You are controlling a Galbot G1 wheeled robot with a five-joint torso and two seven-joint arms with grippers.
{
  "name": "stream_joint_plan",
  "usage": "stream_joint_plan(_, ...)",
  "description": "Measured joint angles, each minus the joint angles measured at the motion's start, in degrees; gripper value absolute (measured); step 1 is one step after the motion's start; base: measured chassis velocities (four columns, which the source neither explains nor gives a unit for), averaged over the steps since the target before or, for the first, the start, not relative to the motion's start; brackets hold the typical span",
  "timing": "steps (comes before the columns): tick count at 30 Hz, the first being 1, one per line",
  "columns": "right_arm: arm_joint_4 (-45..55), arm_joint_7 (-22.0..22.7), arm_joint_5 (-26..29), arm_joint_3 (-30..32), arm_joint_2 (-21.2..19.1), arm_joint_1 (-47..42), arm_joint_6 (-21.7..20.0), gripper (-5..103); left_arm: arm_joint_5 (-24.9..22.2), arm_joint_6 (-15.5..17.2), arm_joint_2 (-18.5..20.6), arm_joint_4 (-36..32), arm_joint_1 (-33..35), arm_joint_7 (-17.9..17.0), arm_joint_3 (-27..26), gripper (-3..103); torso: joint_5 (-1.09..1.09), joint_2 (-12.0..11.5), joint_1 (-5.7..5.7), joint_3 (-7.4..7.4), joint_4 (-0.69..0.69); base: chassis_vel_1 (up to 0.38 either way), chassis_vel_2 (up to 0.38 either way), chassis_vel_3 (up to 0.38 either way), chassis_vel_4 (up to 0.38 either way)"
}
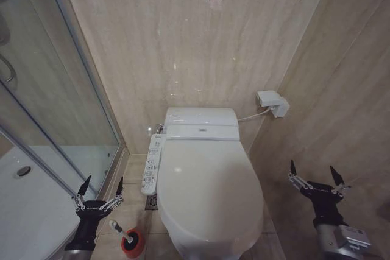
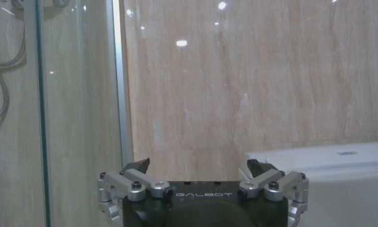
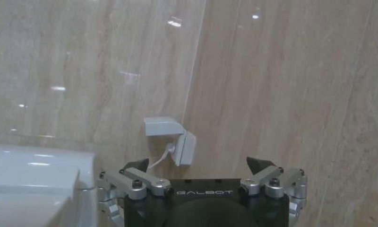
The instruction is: Open the toilet lid, clean the toilet bowl with a toilet brush, close the toilet lid, and flush.
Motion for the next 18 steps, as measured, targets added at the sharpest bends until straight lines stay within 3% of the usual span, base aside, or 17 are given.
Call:
stream_joint_plan(9,2.8,0.4,2.8,-2.5,0.6,-2.0,-2.7,100,0.0,0.0,0.0,0.0,0.0,0.0,0.0,100,0.00,0.0,0.00,0.00,-0.01,0.000,0.000,0.000,0.000)
stream_joint_plan(18,2.3,0.2,4.1,-1.6,0.1,-0.9,-2.8,100,0.0,0.0,0.0,0.0,0.0,0.0,0.0,100,0.00,0.0,0.00,0.00,-0.01,0.000,0.000,0.000,0.000)
